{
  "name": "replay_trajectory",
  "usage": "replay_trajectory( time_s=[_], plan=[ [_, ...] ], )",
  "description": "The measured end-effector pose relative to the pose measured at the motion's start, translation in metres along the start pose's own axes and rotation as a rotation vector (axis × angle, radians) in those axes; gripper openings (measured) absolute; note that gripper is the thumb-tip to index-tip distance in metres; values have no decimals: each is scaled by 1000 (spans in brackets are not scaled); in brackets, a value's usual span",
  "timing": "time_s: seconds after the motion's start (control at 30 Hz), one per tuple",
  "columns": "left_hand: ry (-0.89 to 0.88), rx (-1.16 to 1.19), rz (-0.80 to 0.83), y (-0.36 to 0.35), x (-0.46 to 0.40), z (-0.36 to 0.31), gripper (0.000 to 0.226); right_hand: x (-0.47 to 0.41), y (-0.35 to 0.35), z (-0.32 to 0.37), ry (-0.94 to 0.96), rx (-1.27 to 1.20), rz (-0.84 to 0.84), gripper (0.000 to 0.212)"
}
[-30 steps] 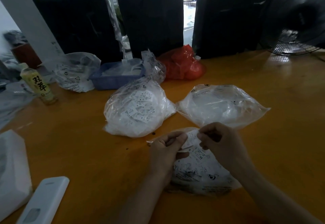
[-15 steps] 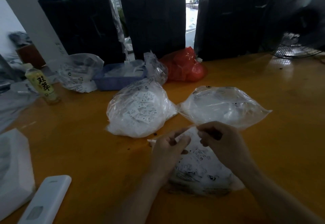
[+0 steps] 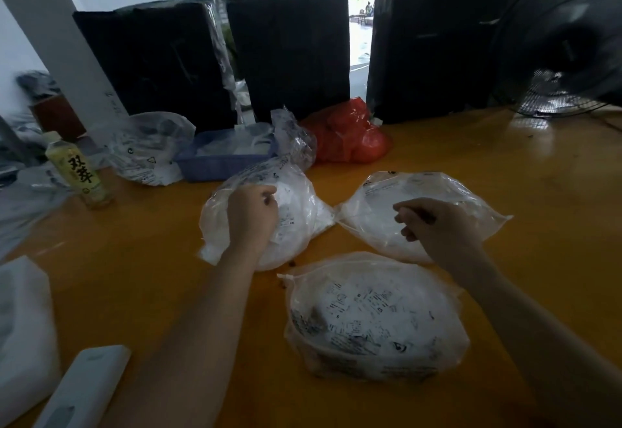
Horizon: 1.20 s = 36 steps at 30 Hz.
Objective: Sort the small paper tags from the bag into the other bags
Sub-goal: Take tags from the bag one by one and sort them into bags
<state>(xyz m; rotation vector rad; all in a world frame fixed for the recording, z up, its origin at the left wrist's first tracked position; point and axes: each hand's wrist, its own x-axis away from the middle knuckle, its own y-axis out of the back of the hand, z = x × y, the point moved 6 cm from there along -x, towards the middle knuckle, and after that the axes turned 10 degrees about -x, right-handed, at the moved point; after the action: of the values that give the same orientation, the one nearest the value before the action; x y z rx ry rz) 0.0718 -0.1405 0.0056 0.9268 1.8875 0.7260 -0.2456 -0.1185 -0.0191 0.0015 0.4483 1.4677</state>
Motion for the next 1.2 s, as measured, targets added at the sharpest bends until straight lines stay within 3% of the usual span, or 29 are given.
replay_trajectory(
  time_s=[0.07,0.2,0.4,0.53,0.63,0.77,0.87,1.03,1.13,1.2],
  plan=[
    [-63,-100,82,-22,-10,-6,28,-4,0,-5,-14,11,1,17],
    [-180,-541,245,-57,-21,-11,35,-11,3,-18,-41,39,-8,16],
    [-173,-632,457,-77,-36,-2,51,-28,4,-29,105,601,25,15],
    [-143,-656,493,-72,-46,4,57,-35,1,-46,35,785,220,28],
    [-113,-651,429,-66,-50,5,56,-33,-5,-60,-50,833,337,41],
    [-182,-699,409,-64,-50,0,59,-33,-6,-54,38,861,232,19],
    [-249,-708,381,-60,-47,-4,55,-33,-5,-50,64,844,177,19],
    [-290,-685,311,-36,-32,-7,47,-32,-8,-53,60,846,229,16],
    [-334,-619,12,-4,-11,-24,38,-29,-3,-47,106,669,90,9],
    [-408,-371,-168,14,11,-41,32,-26,2,-41,132,518,34,8]
  ],
)
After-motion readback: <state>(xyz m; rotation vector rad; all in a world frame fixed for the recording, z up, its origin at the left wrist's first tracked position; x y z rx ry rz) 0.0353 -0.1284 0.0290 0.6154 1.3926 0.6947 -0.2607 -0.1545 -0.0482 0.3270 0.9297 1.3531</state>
